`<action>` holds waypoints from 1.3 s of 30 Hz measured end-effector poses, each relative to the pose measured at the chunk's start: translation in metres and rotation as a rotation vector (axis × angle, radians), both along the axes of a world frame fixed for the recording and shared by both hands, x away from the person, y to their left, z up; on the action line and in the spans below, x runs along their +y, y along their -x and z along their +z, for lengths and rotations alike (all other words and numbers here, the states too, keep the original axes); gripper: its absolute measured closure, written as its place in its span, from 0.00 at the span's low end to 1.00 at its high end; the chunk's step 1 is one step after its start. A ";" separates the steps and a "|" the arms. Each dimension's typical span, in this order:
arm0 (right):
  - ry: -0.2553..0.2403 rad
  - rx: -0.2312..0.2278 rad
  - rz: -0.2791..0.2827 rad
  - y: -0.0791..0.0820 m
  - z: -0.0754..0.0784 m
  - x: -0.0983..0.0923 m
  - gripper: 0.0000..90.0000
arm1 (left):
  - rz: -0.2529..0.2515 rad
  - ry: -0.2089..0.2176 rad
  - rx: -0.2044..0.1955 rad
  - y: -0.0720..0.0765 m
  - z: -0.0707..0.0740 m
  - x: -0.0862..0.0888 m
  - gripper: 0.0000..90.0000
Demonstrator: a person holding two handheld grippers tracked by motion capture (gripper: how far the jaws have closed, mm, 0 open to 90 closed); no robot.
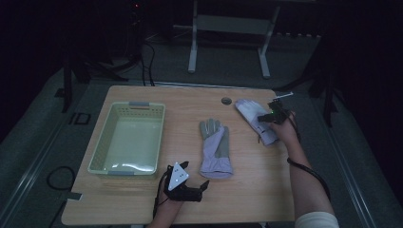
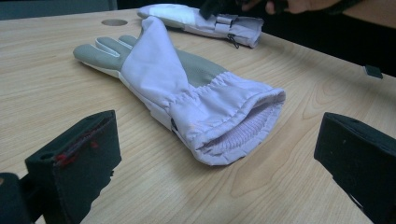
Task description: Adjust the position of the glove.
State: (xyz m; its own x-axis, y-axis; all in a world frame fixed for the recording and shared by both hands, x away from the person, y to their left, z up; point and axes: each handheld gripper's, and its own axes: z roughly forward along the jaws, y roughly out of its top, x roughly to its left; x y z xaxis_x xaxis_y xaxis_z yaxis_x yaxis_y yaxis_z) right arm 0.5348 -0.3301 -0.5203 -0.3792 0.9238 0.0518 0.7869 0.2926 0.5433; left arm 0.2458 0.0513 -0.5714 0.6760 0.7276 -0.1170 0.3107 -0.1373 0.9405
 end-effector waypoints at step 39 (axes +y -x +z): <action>-0.074 -0.117 -0.075 0.027 0.034 0.004 0.88 | 0.007 -0.004 0.004 -0.001 0.000 0.000 0.01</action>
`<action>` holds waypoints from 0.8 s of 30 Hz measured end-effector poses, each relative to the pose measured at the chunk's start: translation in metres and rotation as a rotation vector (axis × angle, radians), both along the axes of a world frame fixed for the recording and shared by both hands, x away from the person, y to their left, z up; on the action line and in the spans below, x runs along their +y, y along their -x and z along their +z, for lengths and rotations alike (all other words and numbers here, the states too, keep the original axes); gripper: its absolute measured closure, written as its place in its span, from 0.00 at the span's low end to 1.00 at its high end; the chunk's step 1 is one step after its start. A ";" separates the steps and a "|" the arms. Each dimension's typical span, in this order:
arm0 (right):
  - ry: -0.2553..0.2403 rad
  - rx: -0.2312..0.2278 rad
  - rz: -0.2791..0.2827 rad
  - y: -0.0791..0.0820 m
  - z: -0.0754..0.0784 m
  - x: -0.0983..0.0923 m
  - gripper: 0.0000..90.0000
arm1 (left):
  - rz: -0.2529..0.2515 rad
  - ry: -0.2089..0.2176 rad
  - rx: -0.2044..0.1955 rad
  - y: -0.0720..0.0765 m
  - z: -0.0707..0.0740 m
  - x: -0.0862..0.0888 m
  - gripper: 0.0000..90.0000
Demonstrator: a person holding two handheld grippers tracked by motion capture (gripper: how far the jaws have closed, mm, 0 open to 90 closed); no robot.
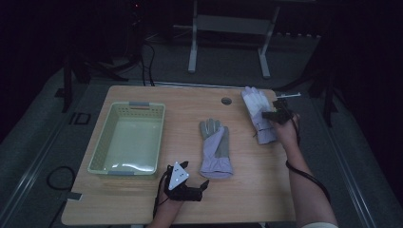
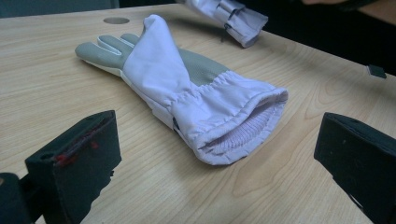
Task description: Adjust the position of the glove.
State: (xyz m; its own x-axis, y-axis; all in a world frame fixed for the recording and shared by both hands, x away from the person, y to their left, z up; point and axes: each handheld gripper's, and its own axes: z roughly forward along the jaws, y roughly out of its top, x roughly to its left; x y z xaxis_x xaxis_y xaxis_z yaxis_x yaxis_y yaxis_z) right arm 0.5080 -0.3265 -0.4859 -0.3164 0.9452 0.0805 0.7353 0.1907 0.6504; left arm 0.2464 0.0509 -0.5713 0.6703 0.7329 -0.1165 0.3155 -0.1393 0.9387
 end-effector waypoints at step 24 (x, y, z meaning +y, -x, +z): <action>-0.154 -0.133 -0.142 0.124 0.068 -0.013 0.88 | 0.005 -0.019 -0.009 0.001 0.000 -0.002 0.01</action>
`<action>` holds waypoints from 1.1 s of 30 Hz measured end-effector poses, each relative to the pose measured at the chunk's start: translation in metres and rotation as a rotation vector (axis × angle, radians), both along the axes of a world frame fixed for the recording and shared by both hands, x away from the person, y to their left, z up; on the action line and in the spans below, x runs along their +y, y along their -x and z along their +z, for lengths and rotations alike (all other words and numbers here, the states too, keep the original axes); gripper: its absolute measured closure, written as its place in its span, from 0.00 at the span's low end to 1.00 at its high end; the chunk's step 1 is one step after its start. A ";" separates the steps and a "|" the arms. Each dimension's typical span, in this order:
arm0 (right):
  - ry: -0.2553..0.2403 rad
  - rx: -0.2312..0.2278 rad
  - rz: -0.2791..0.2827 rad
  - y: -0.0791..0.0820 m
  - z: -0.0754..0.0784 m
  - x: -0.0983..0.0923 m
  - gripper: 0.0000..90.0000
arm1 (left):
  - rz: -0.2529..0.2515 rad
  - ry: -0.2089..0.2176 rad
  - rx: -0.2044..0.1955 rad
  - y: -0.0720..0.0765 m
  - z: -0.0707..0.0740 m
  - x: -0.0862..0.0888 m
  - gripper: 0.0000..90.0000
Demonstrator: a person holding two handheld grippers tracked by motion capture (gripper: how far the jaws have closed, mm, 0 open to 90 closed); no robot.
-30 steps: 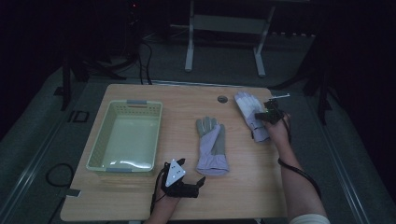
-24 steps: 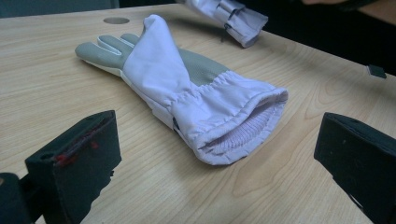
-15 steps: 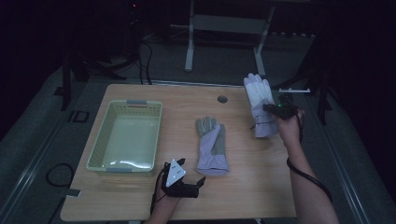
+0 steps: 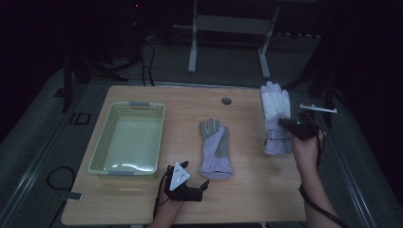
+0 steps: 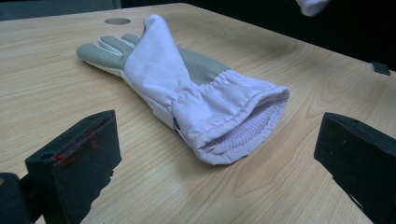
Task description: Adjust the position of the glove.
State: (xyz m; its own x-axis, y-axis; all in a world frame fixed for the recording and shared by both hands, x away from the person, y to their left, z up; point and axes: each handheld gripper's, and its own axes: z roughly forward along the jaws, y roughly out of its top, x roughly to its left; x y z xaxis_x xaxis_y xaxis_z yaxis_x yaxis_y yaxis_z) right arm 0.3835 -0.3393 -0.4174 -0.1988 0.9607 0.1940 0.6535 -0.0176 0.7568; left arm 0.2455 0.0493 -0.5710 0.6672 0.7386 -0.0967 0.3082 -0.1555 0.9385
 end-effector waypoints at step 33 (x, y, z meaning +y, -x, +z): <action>-0.025 0.201 -0.068 0.003 -0.103 0.034 0.62 | -0.009 -0.007 -0.003 0.001 0.000 -0.001 0.01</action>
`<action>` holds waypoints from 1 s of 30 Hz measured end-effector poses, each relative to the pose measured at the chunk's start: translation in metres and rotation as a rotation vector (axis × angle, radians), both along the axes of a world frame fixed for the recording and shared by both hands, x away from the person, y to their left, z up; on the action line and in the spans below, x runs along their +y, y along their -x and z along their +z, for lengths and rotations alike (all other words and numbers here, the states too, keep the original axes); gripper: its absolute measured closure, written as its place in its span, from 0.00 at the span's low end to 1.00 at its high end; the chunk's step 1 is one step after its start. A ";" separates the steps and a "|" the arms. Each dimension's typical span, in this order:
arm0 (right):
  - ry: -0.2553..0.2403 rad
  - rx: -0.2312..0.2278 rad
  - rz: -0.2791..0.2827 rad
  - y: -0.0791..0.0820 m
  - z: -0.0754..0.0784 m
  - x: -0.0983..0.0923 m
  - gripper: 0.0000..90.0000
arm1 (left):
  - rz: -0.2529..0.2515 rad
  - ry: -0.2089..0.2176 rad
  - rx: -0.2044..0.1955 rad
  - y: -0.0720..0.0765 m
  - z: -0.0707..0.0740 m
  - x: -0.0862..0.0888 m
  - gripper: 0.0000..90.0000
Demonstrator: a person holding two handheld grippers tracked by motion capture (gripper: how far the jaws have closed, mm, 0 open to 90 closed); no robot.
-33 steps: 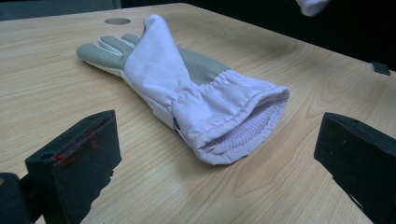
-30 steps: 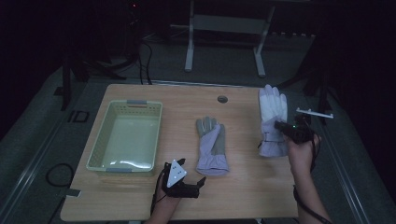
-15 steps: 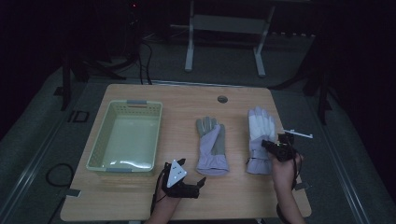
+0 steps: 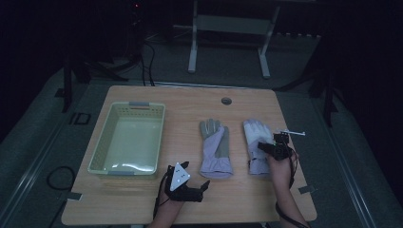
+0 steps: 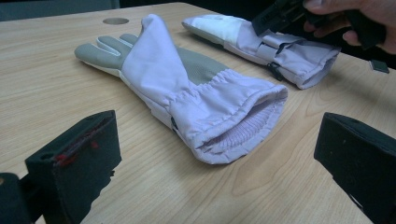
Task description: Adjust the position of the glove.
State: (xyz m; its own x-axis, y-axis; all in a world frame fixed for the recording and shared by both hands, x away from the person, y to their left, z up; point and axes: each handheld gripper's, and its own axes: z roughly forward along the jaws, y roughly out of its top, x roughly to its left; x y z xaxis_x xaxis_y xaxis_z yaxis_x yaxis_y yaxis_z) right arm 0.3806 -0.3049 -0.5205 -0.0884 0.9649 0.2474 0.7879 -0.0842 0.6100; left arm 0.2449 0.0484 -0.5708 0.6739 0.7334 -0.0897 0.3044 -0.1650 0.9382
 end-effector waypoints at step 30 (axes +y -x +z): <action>0.112 -0.083 0.412 0.016 0.044 -0.039 0.50 | 0.007 0.018 0.014 -0.001 0.000 0.001 0.01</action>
